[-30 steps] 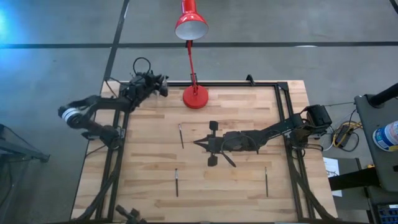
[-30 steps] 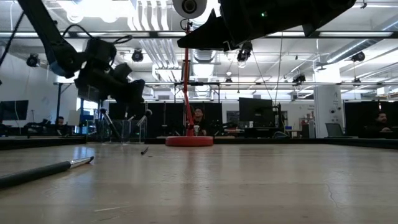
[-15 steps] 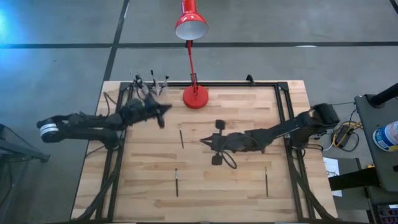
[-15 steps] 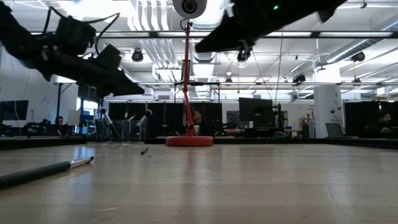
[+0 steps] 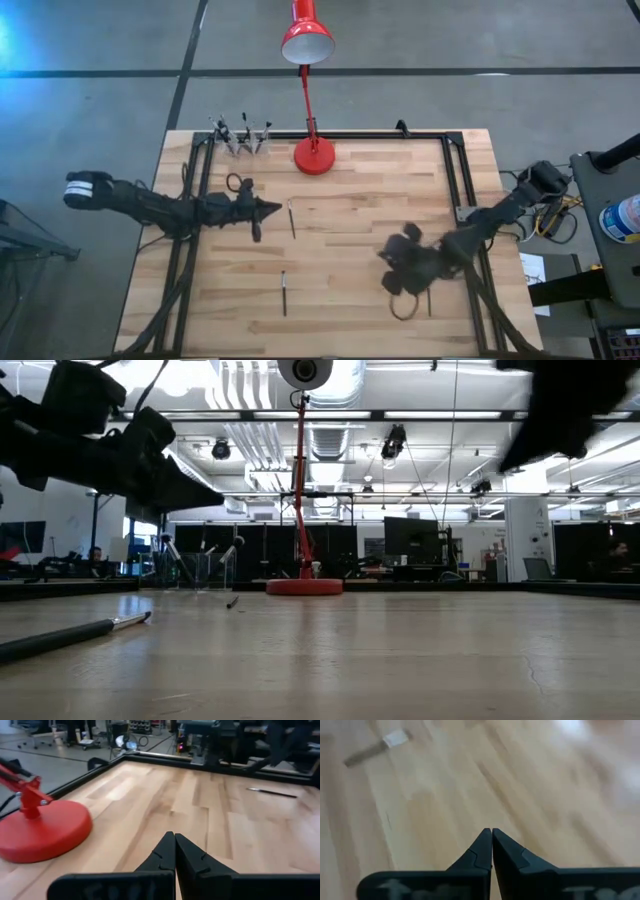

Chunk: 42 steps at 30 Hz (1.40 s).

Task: Pick & Place Makeup Supplies
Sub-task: Put the makeup brush into the transparent organizer

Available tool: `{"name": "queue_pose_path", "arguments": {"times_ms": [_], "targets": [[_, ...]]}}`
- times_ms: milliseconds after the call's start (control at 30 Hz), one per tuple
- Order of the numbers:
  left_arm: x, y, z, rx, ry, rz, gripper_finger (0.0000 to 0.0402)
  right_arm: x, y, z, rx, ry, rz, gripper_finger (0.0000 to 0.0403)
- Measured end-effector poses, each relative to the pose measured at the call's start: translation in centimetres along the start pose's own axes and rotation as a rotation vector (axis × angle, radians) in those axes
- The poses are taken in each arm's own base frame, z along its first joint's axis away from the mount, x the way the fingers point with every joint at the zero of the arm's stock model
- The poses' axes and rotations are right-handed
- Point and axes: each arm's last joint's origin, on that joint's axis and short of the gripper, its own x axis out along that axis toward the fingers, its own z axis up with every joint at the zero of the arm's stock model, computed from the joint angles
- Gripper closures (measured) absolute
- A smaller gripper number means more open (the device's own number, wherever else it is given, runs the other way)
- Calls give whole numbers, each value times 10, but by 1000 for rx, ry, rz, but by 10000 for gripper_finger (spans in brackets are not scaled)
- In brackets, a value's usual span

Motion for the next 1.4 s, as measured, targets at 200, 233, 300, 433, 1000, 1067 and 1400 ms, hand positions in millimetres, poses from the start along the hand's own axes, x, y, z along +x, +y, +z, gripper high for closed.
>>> {"name": "queue_pose_path", "arguments": {"times_ms": [200, 233, 300, 433, 1000, 1067, 1400], "targets": [[1, -1, -1, -36, 7, -4, 401, -28, -4, -50, 288, 163, -147, 394], [1, -1, -2, -42, 9, -4, 401, -32, -4, -57, 332, 177, -165, 394], [2, -1, -3, -44, 17, -3, 401, -40, -6, -70, 404, 209, -208, 394], [3, -2, -5, -44, 25, -1, 401, -43, -10, -90, 508, 272, -290, 392], [10, -2, -12, -51, 47, 2, 401, -19, -14, -122, 603, 392, -428, 281], [11, -2, -13, -51, 46, 2, 401, -14, -15, -126, 615, 397, -411, 283], [13, -3, -16, -60, 56, 4, 401, -6, -19, -135, 603, 405, -431, 323]]}}
